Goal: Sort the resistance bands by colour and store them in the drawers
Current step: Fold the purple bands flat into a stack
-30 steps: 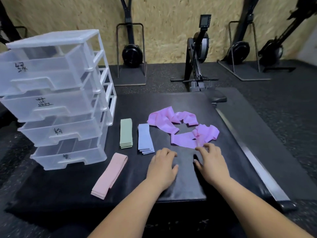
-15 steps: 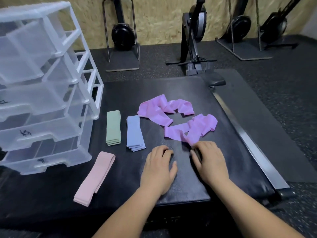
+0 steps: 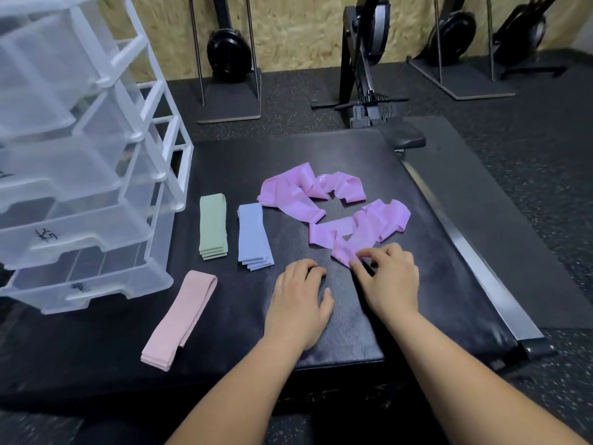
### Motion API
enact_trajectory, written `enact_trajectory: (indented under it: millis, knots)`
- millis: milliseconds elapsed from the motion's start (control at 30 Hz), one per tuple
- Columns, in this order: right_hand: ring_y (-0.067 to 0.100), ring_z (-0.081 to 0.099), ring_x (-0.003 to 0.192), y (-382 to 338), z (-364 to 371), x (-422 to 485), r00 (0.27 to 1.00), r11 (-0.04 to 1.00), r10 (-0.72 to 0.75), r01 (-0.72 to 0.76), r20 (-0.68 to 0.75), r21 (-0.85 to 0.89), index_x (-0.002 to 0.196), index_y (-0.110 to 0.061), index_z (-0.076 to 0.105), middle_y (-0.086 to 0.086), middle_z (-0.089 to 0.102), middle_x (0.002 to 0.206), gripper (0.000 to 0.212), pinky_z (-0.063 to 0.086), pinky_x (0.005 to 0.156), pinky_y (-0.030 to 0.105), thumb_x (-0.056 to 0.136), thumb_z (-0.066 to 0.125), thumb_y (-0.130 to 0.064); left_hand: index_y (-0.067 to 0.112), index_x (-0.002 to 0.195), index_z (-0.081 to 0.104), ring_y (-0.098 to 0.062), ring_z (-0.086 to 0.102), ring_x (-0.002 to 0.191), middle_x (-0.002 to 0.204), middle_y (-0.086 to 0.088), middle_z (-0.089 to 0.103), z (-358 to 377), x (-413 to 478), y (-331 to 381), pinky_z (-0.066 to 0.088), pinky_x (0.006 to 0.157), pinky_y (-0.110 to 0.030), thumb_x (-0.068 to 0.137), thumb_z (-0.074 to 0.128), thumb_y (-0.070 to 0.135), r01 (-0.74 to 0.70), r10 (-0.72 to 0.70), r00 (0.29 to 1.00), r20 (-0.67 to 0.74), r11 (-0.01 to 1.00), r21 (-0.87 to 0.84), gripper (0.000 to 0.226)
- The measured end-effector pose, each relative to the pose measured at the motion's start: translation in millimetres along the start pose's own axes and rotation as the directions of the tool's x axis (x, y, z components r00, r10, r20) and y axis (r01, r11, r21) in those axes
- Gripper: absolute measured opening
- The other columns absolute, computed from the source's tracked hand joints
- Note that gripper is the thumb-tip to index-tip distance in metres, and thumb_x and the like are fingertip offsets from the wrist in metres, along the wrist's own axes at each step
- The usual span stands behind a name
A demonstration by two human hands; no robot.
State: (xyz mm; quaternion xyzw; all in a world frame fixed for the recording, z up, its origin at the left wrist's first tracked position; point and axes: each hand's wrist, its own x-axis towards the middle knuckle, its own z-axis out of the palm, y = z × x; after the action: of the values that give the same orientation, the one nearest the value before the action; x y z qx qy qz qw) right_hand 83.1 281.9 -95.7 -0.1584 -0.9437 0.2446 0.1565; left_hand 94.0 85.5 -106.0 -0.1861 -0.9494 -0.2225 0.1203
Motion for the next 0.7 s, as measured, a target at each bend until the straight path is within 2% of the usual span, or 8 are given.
enact_trajectory:
  millis: [100, 200, 267, 300, 367, 433, 567, 700]
  knots:
    - [0.024, 0.054, 0.1, 1.7, -0.7, -3.4, 0.999, 0.998, 0.001, 0.002, -0.045, 0.065, 0.097, -0.035, 0.075, -0.007, 0.059, 0.099, 0.016, 0.045, 0.088, 0.041, 0.091, 0.072, -0.05, 0.02, 0.126, 0.064, -0.019, 0.049, 0.126, 0.135, 0.003, 0.053, 0.3, 0.6, -0.3, 0.04, 0.11, -0.036, 0.095, 0.06, 0.038, -0.004, 0.004, 1.0, -0.01, 1.0, -0.003, 0.036]
    - [0.016, 0.054, 0.1, 4.2, -4.8, -5.3, 0.997, 0.977, -0.018, 0.033, -0.071, 0.208, 0.094, -0.034, 0.072, -0.014, 0.063, 0.099, 0.01, 0.047, 0.089, 0.039, 0.094, 0.07, -0.044, 0.022, 0.128, 0.062, -0.016, 0.046, 0.129, 0.136, 0.006, 0.051, -0.2, 1.8, -2.0, 0.037, 0.113, -0.034, 0.097, 0.056, 0.043, -0.014, 0.014, 1.0, 0.004, 1.0, -0.019, 0.038]
    - [0.012, 0.059, 0.099, 6.2, -8.7, -4.5, 0.999, 0.947, 0.02, -0.003, -0.049, 0.323, 0.095, -0.032, 0.072, -0.016, 0.071, 0.096, 0.011, 0.048, 0.088, 0.036, 0.096, 0.069, -0.043, 0.023, 0.128, 0.062, -0.014, 0.046, 0.128, 0.134, 0.008, 0.05, -2.4, 3.6, -3.7, 0.037, 0.113, -0.034, 0.097, 0.057, 0.046, -0.011, 0.013, 1.0, 0.021, 0.998, -0.059, 0.039]
    - [0.01, 0.063, 0.096, 6.7, -12.7, -2.9, 0.998, 0.915, 0.064, -0.054, -0.013, 0.4, 0.096, -0.031, 0.074, -0.015, 0.074, 0.094, 0.013, 0.049, 0.087, 0.034, 0.096, 0.069, -0.044, 0.024, 0.127, 0.062, -0.014, 0.046, 0.126, 0.133, 0.009, 0.051, -4.1, 4.9, -4.5, 0.037, 0.113, -0.034, 0.096, 0.058, 0.046, -0.002, 0.004, 0.999, 0.031, 0.996, -0.088, 0.039]
    - [0.007, 0.067, 0.085, 7.2, -24.8, 1.2, 0.986, 0.785, 0.144, -0.168, 0.088, 0.597, 0.096, -0.024, 0.076, -0.011, 0.077, 0.091, 0.014, 0.052, 0.082, 0.028, 0.097, 0.073, -0.037, 0.026, 0.128, 0.062, -0.014, 0.047, 0.125, 0.13, 0.01, 0.052, -9.4, 7.6, -6.1, 0.039, 0.111, -0.036, 0.095, 0.061, 0.045, 0.034, -0.023, 0.997, 0.068, 0.986, -0.163, 0.038]
    - [0.008, 0.063, 0.079, 8.0, -40.7, 3.6, 0.976, 0.674, 0.151, -0.219, 0.159, 0.705, 0.094, -0.016, 0.078, -0.004, 0.076, 0.089, 0.012, 0.049, 0.076, 0.019, 0.096, 0.076, -0.027, 0.028, 0.129, 0.061, -0.012, 0.05, 0.123, 0.128, 0.012, 0.053, -17.4, 11.1, -7.2, 0.043, 0.11, -0.037, 0.096, 0.064, 0.042, 0.075, -0.045, 0.992, 0.118, 0.962, -0.262, 0.037]
    - [0.008, 0.061, 0.075, 4.5, -67.6, 6.2, 0.976, 0.637, 0.095, -0.212, 0.198, 0.741, 0.095, -0.013, 0.077, 0.002, 0.076, 0.087, 0.013, 0.049, 0.08, 0.031, 0.096, 0.077, -0.026, 0.028, 0.136, 0.06, -0.007, 0.055, 0.123, 0.131, 0.014, 0.053, -39.9, 25.5, -3.5, 0.047, 0.11, -0.037, 0.098, 0.067, 0.036, 0.113, -0.055, 0.985, 0.162, 0.921, -0.373, 0.04]
    - [0.009, 0.063, 0.074, -22.4, -99.0, 10.7, 0.979, 0.576, 0.003, -0.17, 0.206, 0.8, 0.096, -0.011, 0.077, -0.001, 0.073, 0.086, 0.009, 0.052, 0.078, 0.032, 0.098, 0.073, -0.019, 0.027, 0.141, 0.06, -0.008, 0.049, 0.137, 0.142, 0.013, 0.057, -72.2, 47.0, 21.3, 0.04, 0.116, -0.034, 0.1, 0.066, 0.035, 0.042, -0.004, 0.996, 0.091, 0.905, -0.424, 0.042]
